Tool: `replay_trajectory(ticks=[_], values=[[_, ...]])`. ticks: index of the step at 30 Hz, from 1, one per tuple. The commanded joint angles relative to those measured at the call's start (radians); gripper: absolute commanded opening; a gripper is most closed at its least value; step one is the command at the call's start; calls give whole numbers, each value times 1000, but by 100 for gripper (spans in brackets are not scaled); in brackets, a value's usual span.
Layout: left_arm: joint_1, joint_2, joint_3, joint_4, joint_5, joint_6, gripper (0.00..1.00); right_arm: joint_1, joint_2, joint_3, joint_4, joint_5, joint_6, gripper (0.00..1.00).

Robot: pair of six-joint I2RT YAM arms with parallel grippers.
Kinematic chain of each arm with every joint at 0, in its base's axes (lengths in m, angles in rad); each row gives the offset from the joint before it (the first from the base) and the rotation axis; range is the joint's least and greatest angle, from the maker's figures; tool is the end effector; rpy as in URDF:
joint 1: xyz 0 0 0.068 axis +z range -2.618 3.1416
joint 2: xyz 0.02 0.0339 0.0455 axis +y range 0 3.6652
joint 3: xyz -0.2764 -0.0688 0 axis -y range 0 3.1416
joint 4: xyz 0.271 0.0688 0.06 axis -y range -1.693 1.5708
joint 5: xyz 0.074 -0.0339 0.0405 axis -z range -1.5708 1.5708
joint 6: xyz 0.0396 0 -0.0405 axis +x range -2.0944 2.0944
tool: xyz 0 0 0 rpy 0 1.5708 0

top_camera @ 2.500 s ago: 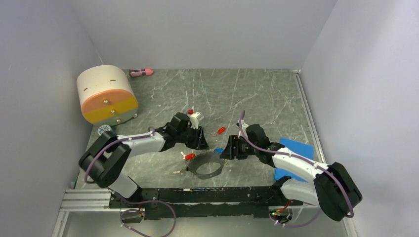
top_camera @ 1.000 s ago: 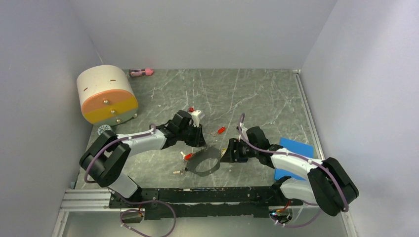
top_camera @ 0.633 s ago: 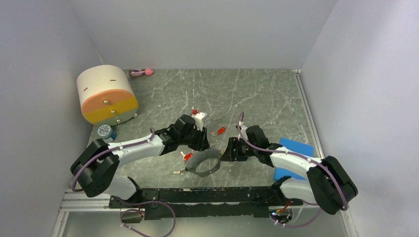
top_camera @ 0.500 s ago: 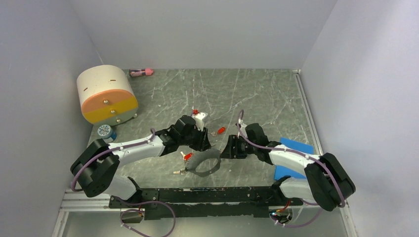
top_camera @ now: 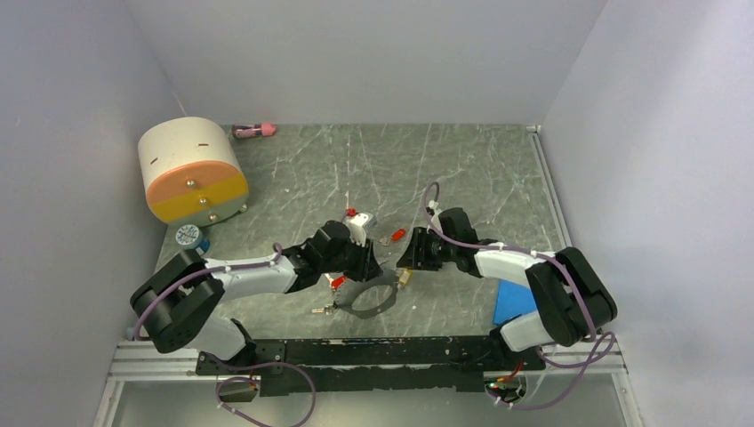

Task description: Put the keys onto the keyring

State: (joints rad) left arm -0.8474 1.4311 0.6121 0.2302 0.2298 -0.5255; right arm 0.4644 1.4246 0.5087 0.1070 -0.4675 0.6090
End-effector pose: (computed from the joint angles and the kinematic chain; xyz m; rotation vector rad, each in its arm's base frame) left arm 0.1945 -0.2339 0.1677 0.5148 2.2744 -0.9965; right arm 0.2315 0.1359 0.1294 -0.0577 2.5340 1.0330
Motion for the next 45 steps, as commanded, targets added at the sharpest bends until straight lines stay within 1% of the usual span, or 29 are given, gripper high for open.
replay_trajectory(ticks=[1, 6, 9, 13, 18, 24, 27, 29, 31, 35, 37, 42, 45], values=[[-46, 62, 39, 117, 7, -8, 29, -20, 17, 51, 17, 43, -33, 44], [-81, 156, 126, 80, -28, 39, 31, -35, 23, 62, 20, 34, -56, 43], [-89, 211, 164, 81, -25, 48, 32, -38, 33, 62, 34, 38, -66, 43], [-110, 272, 182, 109, -10, 53, 31, -39, 76, 53, 65, 10, -68, 43], [-136, 308, 171, 116, 27, 49, 27, -39, 96, 25, 78, -35, -63, 40], [-180, 280, 115, 112, 23, 48, 22, -40, 49, -8, 59, -35, -55, 40], [-186, 243, 84, 125, 12, 42, 23, -41, 45, -6, 52, -51, -48, 40], [-186, 197, 56, 151, 1, 33, 25, -40, 50, -2, 51, -65, -40, 39], [-186, 139, 36, 157, -17, 17, 29, -41, 59, -1, 49, -86, -36, 35], [-185, 28, 30, 114, -71, -27, 34, -40, 71, -15, 46, -105, -28, 33], [-183, 5, 38, 86, -85, -63, 36, -40, 70, -26, 46, -107, -18, 33], [-140, 31, 75, 8, -71, -172, 35, -40, 63, -49, 36, -108, 27, 34], [-125, 73, 80, 17, -53, -196, 33, -41, 54, -71, 37, -114, 50, 34]])
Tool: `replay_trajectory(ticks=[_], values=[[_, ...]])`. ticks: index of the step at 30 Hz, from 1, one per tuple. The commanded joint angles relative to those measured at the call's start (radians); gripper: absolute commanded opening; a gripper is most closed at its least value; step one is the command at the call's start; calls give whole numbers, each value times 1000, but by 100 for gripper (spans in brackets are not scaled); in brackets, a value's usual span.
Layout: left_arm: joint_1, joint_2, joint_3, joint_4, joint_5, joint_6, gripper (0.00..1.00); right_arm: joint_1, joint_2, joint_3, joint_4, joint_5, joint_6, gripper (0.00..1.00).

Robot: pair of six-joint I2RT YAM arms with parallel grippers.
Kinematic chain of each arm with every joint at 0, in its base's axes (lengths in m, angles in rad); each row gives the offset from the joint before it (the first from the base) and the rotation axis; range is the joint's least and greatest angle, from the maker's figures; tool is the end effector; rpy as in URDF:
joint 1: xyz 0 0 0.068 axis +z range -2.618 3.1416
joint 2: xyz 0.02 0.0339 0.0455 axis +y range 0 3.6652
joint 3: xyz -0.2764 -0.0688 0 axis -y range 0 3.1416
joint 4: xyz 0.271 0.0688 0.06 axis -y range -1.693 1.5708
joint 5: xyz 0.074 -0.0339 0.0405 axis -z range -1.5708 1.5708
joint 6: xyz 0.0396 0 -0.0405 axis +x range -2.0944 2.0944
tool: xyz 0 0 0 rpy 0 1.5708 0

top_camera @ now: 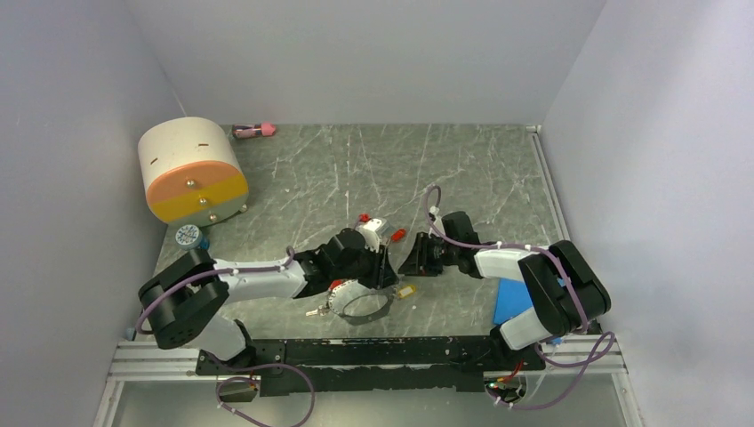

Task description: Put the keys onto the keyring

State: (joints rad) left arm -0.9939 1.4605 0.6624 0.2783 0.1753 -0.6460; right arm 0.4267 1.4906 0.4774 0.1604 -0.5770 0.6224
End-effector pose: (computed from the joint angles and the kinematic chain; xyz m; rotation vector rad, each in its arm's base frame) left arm 0.1686 -0.2718 0.1799 0.5144 2.2490 -1.1150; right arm 0.2302 0.1284 0.1101 -0.0337 2.5827 1.1418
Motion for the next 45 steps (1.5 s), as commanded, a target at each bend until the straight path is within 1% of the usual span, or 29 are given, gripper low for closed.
replay_trajectory(ticks=[1, 4, 10, 13, 16, 20, 22, 25, 31, 36, 41, 45], values=[[25, 61, 29, -23, 6, -81, 32, -2, -15, -50, -7, -9, 48, 34], [38, 116, 31, -5, 21, -102, 31, -2, -11, -75, 13, -30, 67, 34], [62, 186, -9, 100, 38, -153, 32, -3, 8, -129, 82, -74, 116, 31], [65, 203, -11, 112, 38, -157, 28, -3, 22, -137, 107, -86, 131, 27], [66, 215, -4, 97, 30, -155, 20, -2, 26, -133, 120, -79, 142, 24], [66, 229, 10, 63, 25, -142, 13, -2, 31, -119, 148, -75, 160, 23], [66, 237, 7, 67, 23, -144, 10, -3, 39, -110, 166, -86, 169, 20], [66, 244, 2, 78, 27, -147, 7, -2, 46, -101, 197, -103, 188, 16], [66, 253, 0, 79, 25, -149, 4, -2, 26, -89, 212, -116, 200, 14], [66, 246, -1, 73, 23, -147, 3, -2, -6, -92, 240, -118, 211, 13], [65, 227, 4, 45, 17, -136, 2, -2, -31, -101, 294, -122, 223, 17], [66, 206, 2, 39, 7, -135, 3, -2, -42, -97, 263, -108, 196, 21]])
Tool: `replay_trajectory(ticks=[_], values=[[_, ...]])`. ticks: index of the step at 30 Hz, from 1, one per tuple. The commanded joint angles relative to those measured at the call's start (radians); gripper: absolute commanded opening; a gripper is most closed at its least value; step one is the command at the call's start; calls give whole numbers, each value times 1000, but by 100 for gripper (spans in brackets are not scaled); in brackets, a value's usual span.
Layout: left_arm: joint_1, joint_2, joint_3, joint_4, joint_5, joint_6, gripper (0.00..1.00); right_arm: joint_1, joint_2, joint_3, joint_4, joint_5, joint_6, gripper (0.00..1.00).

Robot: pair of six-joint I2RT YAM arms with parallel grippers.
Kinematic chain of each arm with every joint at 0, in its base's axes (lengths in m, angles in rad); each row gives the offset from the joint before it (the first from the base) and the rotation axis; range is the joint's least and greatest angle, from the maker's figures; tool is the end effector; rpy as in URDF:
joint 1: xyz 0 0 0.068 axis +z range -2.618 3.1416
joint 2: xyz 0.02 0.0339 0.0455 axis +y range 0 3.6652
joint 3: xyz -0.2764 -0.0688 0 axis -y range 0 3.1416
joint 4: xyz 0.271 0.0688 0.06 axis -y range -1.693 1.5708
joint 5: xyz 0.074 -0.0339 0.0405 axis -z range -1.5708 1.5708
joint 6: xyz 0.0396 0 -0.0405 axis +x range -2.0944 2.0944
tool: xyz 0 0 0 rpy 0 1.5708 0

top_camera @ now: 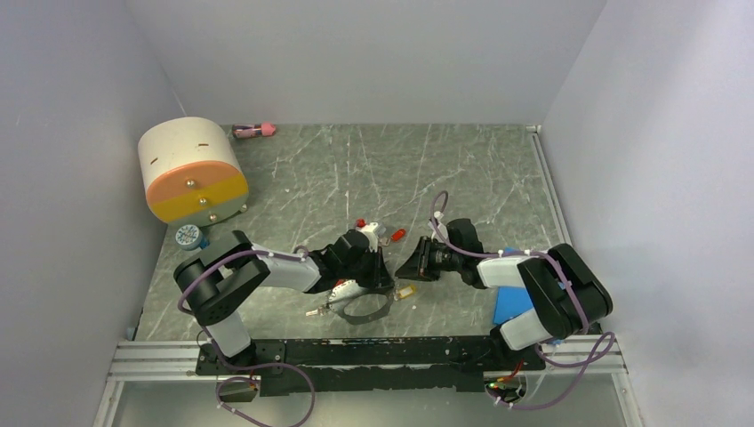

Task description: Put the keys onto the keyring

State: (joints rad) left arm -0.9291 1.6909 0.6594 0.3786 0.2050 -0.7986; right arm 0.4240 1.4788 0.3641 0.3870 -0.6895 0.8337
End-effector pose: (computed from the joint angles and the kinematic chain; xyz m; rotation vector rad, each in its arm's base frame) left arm 0.1931 -0.2719 0.1177 0.2865 2.4577 -1.0935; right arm 0.2138 0.1241 0.1023 0.1142 2.5247 1.3827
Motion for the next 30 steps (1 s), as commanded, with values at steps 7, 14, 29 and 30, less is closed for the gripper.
replay_trajectory(ticks=[7, 14, 29, 30], values=[[1, -63, 4, -75, -35, 20, 3, 1, -95, 21, -124, 87, -90, 35], [0, -93, 21, -103, -34, 28, 4, 1, -133, 22, -219, 125, -120, 37], [0, -27, 30, -91, -19, 30, 3, 13, 76, 26, 10, -10, -16, 14], [1, -25, 29, -91, -21, 30, 3, 14, 83, 27, 22, -20, -8, 14]])
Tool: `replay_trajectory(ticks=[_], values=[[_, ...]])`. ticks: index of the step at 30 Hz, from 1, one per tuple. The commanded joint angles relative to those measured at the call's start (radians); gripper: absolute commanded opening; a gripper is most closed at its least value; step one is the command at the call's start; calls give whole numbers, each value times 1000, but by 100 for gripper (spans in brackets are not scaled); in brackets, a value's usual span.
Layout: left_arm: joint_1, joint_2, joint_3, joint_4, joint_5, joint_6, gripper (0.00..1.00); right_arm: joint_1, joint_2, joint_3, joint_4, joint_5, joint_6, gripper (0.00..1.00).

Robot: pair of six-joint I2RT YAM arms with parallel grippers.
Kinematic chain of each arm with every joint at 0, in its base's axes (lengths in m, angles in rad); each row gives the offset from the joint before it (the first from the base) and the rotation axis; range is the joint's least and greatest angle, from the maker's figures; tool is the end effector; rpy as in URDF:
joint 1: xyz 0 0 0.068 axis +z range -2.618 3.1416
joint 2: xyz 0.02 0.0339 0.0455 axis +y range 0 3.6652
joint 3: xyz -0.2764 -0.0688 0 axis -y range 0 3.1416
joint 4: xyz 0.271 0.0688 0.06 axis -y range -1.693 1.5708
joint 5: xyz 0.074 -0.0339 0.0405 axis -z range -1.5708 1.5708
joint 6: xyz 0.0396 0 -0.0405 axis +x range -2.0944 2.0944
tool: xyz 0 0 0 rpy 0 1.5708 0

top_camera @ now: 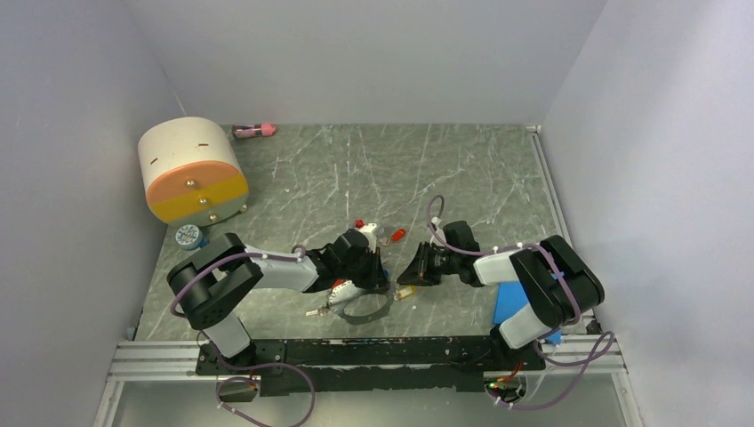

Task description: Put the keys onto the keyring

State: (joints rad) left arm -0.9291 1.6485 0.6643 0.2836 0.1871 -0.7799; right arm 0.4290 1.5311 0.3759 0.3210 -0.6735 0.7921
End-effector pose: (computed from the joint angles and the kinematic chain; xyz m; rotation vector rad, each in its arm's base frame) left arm 0.1903 -0.2670 0.1238 0.2960 2.4930 -1.0338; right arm 0.2115 0.1239 0.0882 0.1240 2.6211 1.3212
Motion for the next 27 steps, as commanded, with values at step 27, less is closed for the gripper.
replay_trajectory(ticks=[27], values=[[1, -586, -133, -26, -70, 253, 9, 22, -385, 60, 39, -76, -307, 0]])
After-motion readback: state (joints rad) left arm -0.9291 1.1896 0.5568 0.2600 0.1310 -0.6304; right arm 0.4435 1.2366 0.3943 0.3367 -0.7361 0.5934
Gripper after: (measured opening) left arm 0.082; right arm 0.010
